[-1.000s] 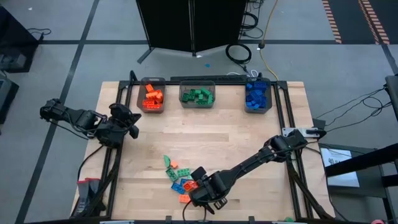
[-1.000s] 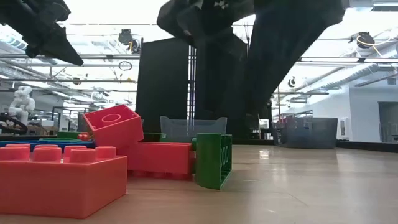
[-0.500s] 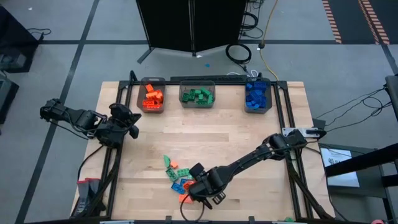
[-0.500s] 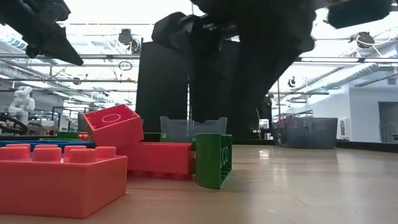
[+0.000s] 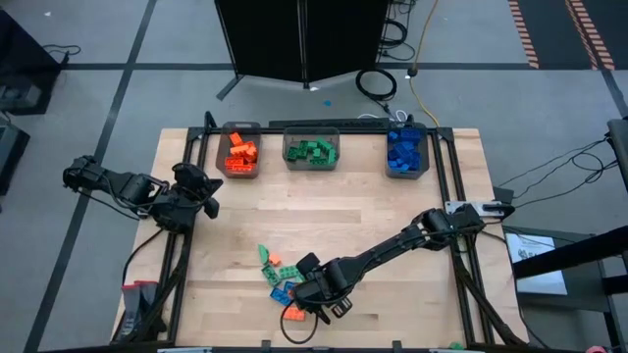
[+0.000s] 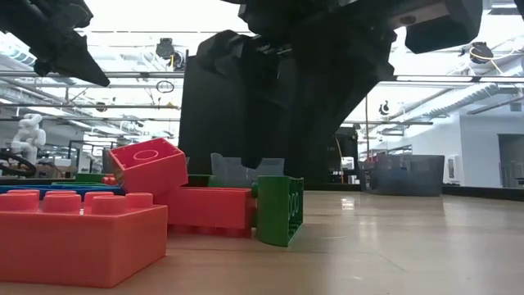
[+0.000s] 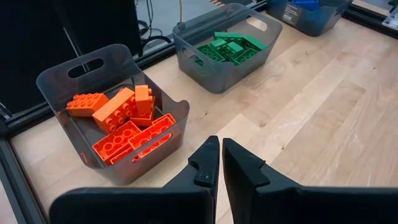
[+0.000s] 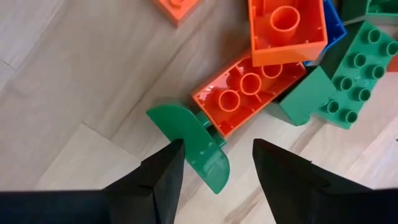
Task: Sort blocks
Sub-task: Put the green piece into the middle black bin
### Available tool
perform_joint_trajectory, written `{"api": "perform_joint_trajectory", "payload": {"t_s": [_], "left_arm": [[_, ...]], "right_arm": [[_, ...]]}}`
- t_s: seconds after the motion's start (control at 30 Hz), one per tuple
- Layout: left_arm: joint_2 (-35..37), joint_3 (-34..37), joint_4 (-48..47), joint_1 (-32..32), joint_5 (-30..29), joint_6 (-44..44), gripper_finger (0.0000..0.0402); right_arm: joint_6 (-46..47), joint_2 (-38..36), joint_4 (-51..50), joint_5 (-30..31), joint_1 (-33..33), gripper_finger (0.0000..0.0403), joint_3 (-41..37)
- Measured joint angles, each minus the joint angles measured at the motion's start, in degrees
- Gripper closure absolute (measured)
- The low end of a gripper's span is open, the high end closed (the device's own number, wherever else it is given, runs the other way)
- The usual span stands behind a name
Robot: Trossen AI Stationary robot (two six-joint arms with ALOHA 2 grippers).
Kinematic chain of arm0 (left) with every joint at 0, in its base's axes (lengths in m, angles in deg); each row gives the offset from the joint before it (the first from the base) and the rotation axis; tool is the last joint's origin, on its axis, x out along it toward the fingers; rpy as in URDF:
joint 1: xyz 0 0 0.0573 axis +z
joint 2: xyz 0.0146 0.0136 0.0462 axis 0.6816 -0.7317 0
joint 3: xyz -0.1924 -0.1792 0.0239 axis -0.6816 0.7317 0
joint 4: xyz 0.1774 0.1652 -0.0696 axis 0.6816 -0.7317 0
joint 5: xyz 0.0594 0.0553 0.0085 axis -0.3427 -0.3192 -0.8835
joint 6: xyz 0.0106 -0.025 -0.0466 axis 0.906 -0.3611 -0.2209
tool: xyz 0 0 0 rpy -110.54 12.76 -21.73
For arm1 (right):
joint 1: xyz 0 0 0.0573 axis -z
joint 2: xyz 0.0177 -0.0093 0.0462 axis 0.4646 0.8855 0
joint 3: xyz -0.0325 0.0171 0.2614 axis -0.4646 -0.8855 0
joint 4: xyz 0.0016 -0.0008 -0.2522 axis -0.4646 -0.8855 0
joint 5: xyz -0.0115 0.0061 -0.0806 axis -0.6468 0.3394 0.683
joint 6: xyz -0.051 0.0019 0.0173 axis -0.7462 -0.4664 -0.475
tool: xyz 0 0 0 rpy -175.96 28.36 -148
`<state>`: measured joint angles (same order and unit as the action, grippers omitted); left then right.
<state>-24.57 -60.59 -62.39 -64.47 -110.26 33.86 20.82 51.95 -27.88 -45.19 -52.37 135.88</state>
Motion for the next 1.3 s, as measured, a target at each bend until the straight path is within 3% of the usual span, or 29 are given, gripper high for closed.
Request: {"api": "perform_joint_trajectory", "payload": {"t_s": [0.13,0.37,1.3], "left_arm": [[0.00,0.00,0.00,-0.02,0.00,0.00,0.0378],[0.00,0.00,0.00,-0.02,0.00,0.00,0.0378],[0.00,0.00,0.00,-0.01,0.00,-0.12,0.0378]], "right_arm": [[-0.25,0.07,0.07,-0.32,0.00,0.0211,0.00],[-0.40,0.58,-0.19,-6.41,-0.40,0.0210,-0.31],[-4.16,0.46,2.58,-8.70,-2.69,0.0159,-0.20]]}}
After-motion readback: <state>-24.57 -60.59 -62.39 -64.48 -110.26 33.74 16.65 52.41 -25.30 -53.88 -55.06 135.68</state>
